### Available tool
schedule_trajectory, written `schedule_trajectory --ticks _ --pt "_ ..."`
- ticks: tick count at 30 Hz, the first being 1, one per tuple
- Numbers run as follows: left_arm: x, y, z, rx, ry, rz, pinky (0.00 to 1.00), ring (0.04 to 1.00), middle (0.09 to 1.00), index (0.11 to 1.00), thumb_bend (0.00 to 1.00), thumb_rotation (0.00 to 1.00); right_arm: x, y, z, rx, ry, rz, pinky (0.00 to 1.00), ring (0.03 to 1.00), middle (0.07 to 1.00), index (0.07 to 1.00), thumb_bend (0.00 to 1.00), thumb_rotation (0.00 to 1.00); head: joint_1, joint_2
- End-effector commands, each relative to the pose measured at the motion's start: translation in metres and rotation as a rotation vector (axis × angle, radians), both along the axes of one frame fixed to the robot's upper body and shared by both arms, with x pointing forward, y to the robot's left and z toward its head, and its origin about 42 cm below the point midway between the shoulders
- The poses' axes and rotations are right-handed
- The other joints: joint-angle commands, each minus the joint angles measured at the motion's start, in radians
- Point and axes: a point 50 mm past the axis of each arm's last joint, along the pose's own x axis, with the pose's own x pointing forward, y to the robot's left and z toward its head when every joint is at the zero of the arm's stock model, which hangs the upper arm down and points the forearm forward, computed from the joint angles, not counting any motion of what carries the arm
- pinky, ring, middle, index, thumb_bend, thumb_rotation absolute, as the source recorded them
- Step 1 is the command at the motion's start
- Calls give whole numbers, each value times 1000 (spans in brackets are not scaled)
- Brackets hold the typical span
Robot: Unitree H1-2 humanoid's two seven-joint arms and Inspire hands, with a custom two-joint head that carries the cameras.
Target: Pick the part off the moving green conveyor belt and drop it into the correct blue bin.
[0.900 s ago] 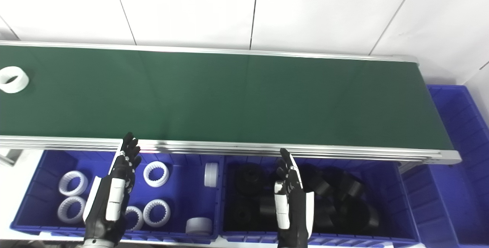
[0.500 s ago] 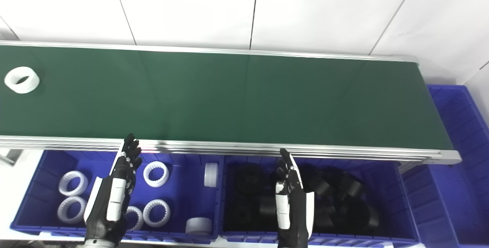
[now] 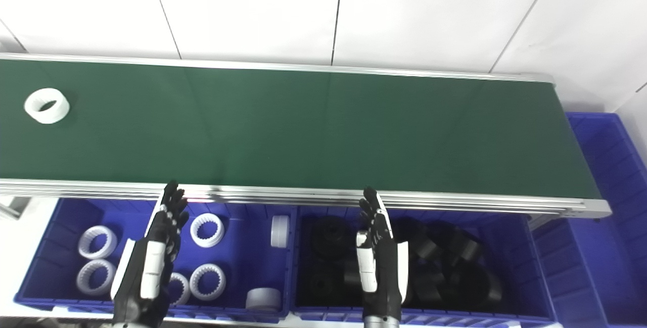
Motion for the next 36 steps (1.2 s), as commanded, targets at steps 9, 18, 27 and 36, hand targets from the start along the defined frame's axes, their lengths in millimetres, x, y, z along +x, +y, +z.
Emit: schedule_trajectory --ticks 9,18,27,36 --pt "2 -4 9 -27 -48 1 1000 1000 1000 1000 562 1000 0 1 6 7 -66 -6 889 904 918 913 706 980 3 -4" --pt "3 -3 7 -24 -45 -11 1000 1000 1000 1000 554 995 0 1 5 18 -60 -19 884 902 918 912 703 982 7 -8" --pt "3 -4 6 -40 -44 -14 1000 1000 1000 1000 548 984 -2 1 4 18 -53 -24 882 899 917 909 700 987 12 -15" --pt "2 -8 6 -44 -39 -13 1000 1000 1000 1000 543 978 -3 -2 2 17 -49 -23 881 899 923 907 703 987 29 -29"
